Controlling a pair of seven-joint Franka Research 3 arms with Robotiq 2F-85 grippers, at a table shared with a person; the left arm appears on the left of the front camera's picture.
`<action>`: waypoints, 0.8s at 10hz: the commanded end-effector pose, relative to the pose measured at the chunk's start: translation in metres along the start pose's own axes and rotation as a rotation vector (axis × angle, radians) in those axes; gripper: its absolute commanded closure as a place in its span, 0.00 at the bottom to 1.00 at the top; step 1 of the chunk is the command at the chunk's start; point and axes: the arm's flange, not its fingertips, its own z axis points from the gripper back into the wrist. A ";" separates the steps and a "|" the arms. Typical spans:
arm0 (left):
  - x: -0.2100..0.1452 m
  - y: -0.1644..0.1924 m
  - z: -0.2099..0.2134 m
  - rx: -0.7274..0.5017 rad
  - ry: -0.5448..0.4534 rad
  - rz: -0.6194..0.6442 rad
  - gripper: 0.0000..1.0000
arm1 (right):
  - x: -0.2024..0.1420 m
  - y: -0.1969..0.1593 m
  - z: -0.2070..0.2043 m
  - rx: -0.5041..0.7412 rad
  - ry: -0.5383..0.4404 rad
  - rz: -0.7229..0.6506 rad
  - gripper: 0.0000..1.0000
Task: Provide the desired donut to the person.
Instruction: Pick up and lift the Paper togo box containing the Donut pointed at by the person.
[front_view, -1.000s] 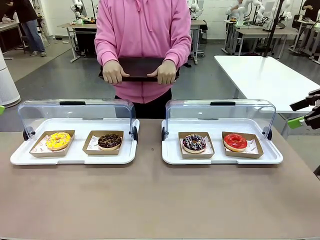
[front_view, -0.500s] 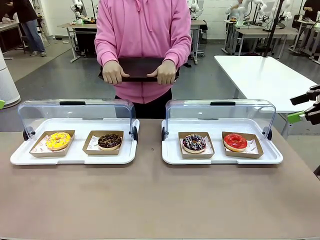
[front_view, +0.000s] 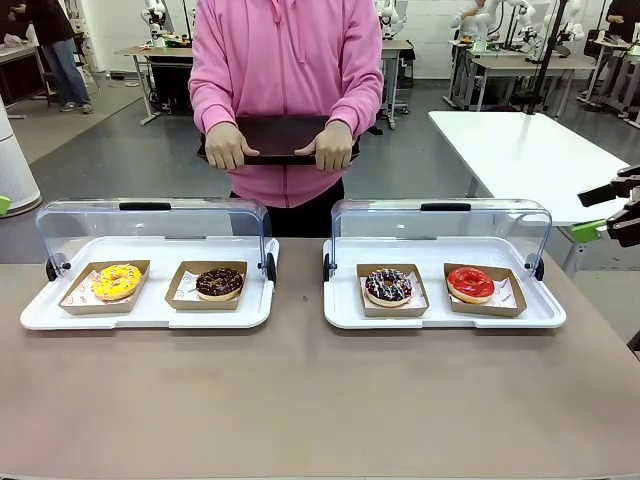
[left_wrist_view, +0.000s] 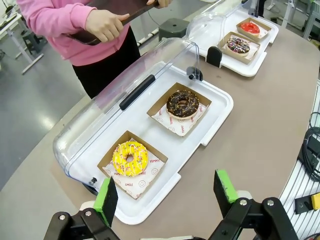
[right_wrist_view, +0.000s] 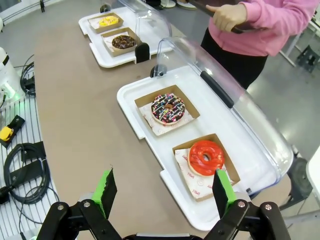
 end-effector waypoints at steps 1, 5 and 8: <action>-0.060 -0.066 -0.037 -0.003 -0.031 -0.019 0.00 | -0.005 0.006 -0.010 -0.017 -0.020 0.007 0.00; -0.058 -0.065 -0.037 -0.008 -0.044 -0.032 0.00 | -0.003 0.006 -0.009 -0.054 -0.039 0.006 0.00; -0.057 -0.066 -0.039 0.020 -0.056 -0.043 0.00 | -0.001 0.008 -0.012 -0.095 -0.059 0.009 0.00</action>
